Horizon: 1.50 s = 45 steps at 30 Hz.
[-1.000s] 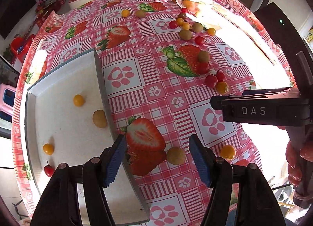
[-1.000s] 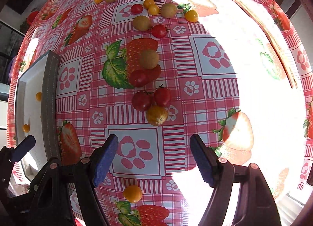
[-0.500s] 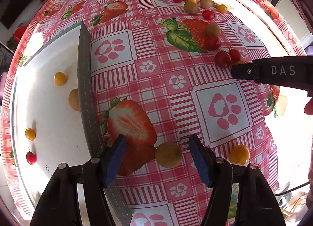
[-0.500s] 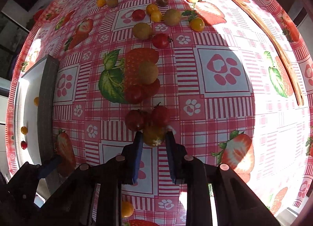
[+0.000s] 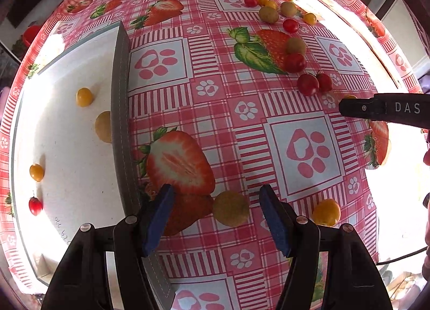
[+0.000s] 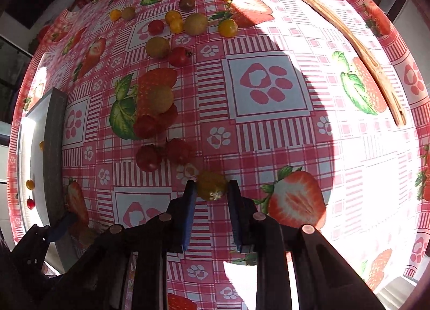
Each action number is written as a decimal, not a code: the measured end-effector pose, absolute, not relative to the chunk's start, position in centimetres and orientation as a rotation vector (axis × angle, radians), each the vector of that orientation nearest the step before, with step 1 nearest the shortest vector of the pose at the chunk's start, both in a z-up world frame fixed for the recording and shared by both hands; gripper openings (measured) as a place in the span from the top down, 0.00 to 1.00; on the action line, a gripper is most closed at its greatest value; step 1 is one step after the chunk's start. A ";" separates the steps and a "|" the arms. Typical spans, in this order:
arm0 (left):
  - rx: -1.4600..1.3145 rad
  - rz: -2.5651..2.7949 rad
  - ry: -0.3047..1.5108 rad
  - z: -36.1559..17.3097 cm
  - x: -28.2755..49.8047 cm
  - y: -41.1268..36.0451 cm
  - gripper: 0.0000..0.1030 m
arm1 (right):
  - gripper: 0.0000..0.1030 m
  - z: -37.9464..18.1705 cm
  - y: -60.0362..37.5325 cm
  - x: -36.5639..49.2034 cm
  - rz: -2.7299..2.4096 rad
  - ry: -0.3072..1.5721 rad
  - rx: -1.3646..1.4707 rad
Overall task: Organize fruits
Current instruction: 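Grasp an olive-yellow tomato with the left gripper while the right grasps a yellow one, then carry both held tomatoes over the white tray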
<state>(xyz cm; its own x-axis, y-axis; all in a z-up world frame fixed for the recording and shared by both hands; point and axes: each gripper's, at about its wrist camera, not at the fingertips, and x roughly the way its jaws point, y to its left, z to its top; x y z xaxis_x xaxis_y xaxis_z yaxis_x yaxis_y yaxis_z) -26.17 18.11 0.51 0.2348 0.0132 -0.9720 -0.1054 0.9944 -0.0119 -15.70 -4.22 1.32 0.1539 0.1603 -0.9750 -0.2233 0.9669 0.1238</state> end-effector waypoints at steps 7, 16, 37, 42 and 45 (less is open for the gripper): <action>-0.078 0.076 1.338 0.7 -26.0 17.8 0.50 | 0.75 1.3 -4.0 -15.8 0.271 1.383 -0.030; -0.150 0.042 1.336 2.0 -26.0 17.9 0.73 | 0.75 1.7 -4.2 -16.1 0.281 1.393 -0.016; -0.272 0.125 1.215 6.8 -26.9 24.5 0.74 | 0.75 5.1 3.8 -16.9 0.423 1.358 -0.083; -0.298 0.194 1.204 6.9 -28.7 27.6 0.74 | 0.75 5.4 7.1 -17.5 0.485 1.354 -0.124; -0.314 0.243 1.205 6.7 -29.9 29.7 0.73 | 0.75 5.6 9.6 -18.0 0.530 1.352 -0.143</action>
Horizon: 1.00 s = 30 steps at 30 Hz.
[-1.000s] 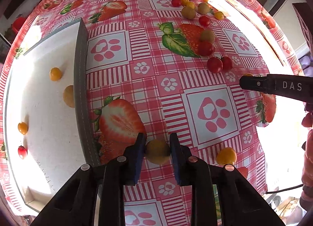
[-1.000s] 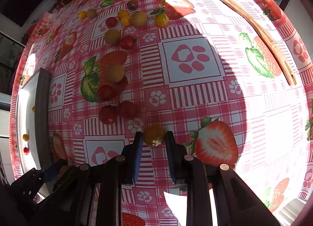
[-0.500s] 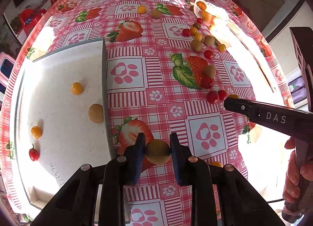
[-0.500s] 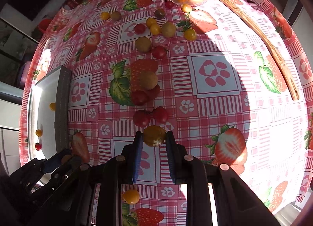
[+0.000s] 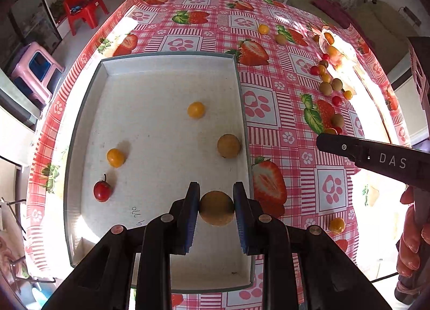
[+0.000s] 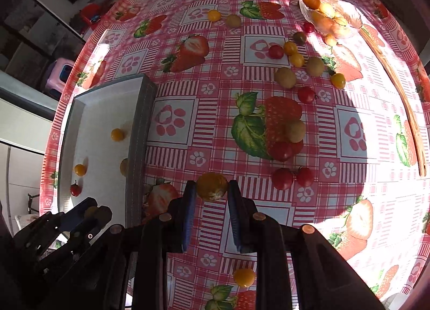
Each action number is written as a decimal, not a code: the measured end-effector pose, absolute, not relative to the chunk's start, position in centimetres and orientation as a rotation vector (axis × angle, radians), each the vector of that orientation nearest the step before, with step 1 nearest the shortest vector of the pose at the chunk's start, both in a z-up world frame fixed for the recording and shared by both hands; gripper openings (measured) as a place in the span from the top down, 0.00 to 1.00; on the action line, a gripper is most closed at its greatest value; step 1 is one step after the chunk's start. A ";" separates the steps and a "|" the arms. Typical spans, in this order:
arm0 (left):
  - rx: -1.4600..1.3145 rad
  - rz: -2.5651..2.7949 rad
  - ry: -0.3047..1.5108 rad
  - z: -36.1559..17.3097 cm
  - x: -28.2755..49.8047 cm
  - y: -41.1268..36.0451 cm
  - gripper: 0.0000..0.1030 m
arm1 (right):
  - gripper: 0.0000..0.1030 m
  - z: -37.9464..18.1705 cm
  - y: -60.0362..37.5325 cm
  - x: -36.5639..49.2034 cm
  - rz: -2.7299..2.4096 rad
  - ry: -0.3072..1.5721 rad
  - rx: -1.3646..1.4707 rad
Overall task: Organize fruits
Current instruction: 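Carry both held tomatoes over the white tray, then open the left gripper over the tray while the right gripper releases its tomato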
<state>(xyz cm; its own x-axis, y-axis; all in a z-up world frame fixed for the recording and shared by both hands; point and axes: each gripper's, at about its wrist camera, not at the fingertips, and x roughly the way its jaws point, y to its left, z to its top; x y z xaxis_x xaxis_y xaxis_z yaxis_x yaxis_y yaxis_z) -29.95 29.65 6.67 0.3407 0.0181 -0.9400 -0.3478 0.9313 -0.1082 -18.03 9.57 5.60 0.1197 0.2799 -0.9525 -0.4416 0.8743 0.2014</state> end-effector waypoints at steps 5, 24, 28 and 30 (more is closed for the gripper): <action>-0.334 0.325 1.211 5.9 -32.1 32.9 0.73 | 0.75 5.6 14.1 -19.0 0.617 1.350 -0.181; -0.369 0.427 1.271 1.7 -35.2 37.4 0.73 | 0.75 1.4 24.5 -21.2 0.763 1.420 -0.345; -0.345 0.427 1.267 1.7 -35.2 37.2 0.73 | 0.74 0.3 25.0 -21.0 0.754 1.433 -0.370; -0.331 0.424 1.273 1.7 -35.2 37.1 0.73 | 0.74 -0.2 25.0 -21.0 0.747 1.443 -0.377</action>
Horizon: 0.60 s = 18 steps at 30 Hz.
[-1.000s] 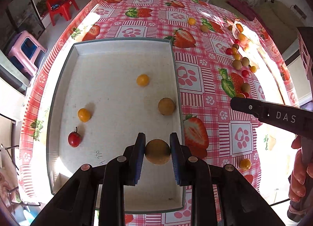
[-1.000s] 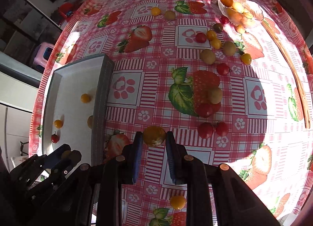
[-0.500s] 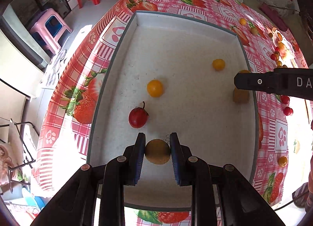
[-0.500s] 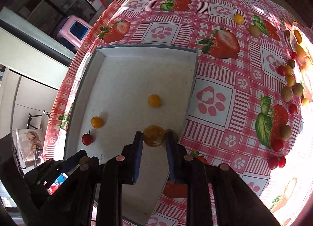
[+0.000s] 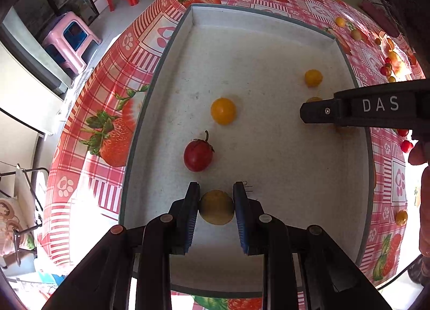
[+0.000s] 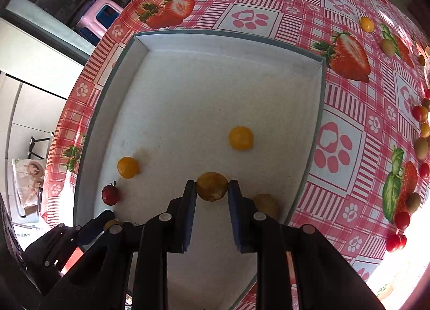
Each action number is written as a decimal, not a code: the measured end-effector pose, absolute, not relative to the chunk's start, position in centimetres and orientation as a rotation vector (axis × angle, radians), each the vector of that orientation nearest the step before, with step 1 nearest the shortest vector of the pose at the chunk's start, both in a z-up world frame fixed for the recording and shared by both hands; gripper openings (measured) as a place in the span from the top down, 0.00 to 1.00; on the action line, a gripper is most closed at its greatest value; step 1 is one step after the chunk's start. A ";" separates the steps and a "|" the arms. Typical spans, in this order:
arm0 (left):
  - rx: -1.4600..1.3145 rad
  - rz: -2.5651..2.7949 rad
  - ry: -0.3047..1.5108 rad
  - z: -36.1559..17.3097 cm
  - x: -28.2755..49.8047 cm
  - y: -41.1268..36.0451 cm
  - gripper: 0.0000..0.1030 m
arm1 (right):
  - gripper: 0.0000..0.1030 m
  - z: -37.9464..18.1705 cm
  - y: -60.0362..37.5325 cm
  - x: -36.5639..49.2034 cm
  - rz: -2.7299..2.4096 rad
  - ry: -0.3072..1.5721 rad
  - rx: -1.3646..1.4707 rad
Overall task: Organize fruits
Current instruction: 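Open the left gripper over the tray while the right gripper releases its tomato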
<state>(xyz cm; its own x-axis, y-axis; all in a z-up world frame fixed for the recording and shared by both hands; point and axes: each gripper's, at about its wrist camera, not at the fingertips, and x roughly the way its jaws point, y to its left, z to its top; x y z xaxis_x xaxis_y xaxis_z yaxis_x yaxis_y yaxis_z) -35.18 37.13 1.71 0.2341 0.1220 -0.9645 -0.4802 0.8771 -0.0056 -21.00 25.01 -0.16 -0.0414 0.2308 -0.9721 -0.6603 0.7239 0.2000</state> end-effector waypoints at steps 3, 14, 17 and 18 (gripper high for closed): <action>-0.331 0.422 1.281 1.6 -34.9 36.9 0.73 | 0.74 -0.5 25.2 -21.1 0.741 1.443 -0.373; -0.278 0.422 1.291 1.9 -34.2 36.3 0.25 | 0.66 -0.5 24.7 -20.6 0.761 1.450 -0.365; -0.271 0.420 1.297 2.0 -34.1 36.1 0.25 | 0.59 -0.3 24.9 -20.6 0.775 1.449 -0.366; -0.269 0.418 1.299 2.1 -34.1 35.9 0.25 | 0.57 -0.3 25.1 -20.7 0.780 1.451 -0.364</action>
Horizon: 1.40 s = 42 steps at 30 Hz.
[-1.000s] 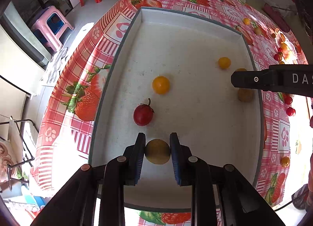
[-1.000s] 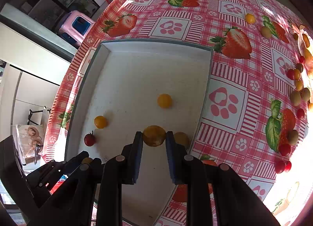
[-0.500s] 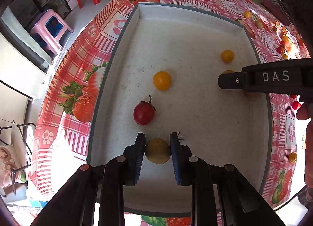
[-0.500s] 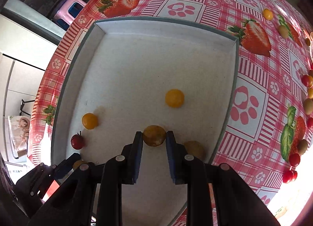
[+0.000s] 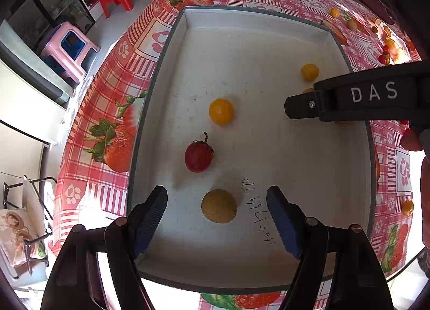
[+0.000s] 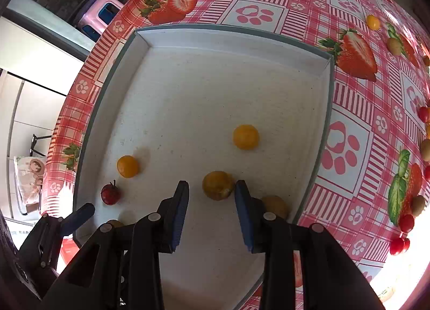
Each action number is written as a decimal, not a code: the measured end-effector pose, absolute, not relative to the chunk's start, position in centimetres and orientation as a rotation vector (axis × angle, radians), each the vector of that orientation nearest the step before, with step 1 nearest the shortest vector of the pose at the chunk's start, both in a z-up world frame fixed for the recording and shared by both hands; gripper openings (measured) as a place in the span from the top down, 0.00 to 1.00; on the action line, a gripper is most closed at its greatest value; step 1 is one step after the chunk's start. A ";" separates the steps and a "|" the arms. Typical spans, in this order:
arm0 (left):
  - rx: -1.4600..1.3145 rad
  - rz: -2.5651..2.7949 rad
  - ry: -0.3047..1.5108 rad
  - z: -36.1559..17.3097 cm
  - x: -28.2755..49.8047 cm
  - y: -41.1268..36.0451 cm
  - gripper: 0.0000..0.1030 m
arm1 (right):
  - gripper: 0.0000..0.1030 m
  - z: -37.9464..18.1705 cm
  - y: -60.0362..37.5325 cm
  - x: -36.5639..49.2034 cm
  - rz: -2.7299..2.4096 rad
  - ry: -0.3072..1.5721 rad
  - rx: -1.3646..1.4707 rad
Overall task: Organize fruits
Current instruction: 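Open the left gripper over the tray while the right gripper releases its tomato, then grasp an olive tomato with the left gripper while the right grasps a red tomato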
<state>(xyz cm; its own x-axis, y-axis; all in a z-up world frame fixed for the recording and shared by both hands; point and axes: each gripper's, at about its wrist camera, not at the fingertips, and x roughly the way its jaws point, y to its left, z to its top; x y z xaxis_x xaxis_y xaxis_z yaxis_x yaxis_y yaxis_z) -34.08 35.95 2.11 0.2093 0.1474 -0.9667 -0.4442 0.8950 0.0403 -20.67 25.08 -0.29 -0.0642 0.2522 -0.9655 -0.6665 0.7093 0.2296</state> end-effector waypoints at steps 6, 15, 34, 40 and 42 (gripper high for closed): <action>-0.241 0.400 1.308 2.6 -33.6 35.3 0.25 | 0.23 1.7 25.0 -20.9 0.796 1.403 -0.318; -0.186 0.347 1.285 4.4 -31.0 33.1 0.25 | 0.23 5.0 20.2 -19.2 0.687 1.343 -0.218; -0.105 0.081 1.232 7.6 -18.3 23.1 0.25 | 0.23 2.5 0.1 -16.9 0.225 1.391 -0.153; -0.030 -0.003 1.237 4.9 -14.1 19.8 0.25 | 0.34 1.8 -0.8 -16.9 0.255 1.369 -0.156; -0.012 -0.029 1.236 4.0 -13.0 19.0 0.25 | 0.43 1.6 -0.9 -16.8 0.274 1.367 -0.147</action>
<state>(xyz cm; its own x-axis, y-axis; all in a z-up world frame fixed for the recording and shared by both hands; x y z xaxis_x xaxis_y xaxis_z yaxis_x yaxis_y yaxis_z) -13.04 19.02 3.96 0.3278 -0.0290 -0.9443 0.0155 0.9996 -0.0253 -16.81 -0.86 1.60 0.1771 0.1075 -0.9783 -0.2780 0.9590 0.0551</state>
